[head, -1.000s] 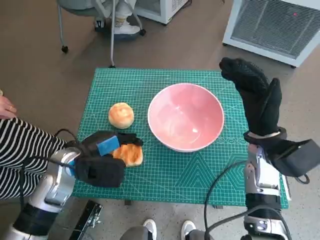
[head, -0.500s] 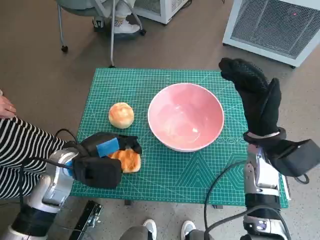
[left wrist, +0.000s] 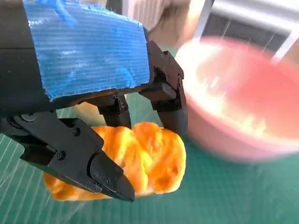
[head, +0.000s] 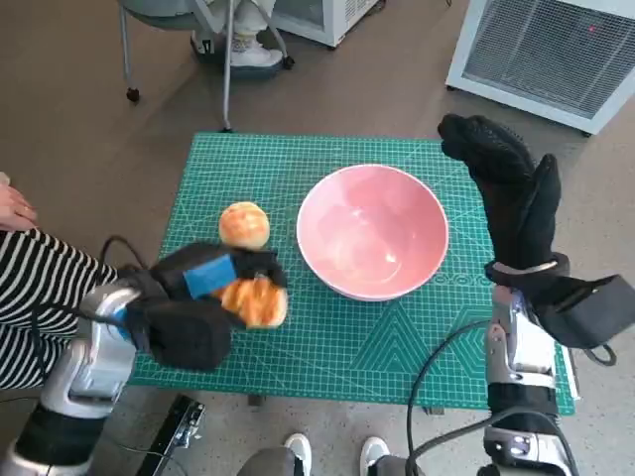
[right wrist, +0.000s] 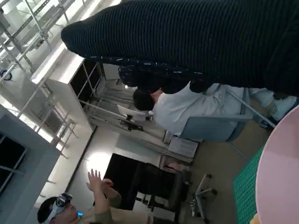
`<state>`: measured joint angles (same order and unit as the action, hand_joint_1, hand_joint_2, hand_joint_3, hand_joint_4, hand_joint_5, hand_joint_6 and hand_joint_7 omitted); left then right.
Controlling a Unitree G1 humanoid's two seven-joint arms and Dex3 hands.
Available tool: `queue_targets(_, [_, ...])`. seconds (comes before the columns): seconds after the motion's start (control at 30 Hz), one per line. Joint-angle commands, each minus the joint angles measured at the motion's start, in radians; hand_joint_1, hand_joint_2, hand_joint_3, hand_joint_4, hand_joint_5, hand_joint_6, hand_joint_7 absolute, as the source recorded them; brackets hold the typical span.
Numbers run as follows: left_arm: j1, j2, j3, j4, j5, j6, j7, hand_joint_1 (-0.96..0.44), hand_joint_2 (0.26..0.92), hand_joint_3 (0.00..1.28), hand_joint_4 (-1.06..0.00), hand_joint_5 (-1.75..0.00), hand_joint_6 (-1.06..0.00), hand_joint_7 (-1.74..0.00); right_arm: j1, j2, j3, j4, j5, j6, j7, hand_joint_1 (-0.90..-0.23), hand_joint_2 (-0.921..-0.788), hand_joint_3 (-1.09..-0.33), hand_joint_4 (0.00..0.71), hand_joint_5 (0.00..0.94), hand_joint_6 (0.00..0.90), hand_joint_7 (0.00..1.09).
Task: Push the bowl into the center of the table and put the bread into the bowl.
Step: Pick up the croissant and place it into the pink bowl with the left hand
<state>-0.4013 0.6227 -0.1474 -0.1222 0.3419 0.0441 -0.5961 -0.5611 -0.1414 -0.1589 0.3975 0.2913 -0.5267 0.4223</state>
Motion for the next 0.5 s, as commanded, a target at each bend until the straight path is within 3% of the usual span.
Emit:
queue_targets(0.03, [-0.102,-0.038,0.027,-0.034,-0.029,0.018,0.029,0.0,0.917,0.01,-0.83,-1.04,-0.63,-1.13,0.022,-0.006,-0.011,0.018,0.017,0.011,0.013,-0.681,-0.921,-0.692,0.168,0.002,0.104,0.36])
queue_targets(0.5, [-0.305,-0.185,-0.004,-0.002,-0.01,0.02,0.15,0.0,0.916,0.01,-0.84,-1.03,-0.63,-1.15,0.04,-0.012,-0.018,-0.001,0.022,0.008,0.01,-0.682,-0.921,-0.69,0.177,0.005,0.117,0.36])
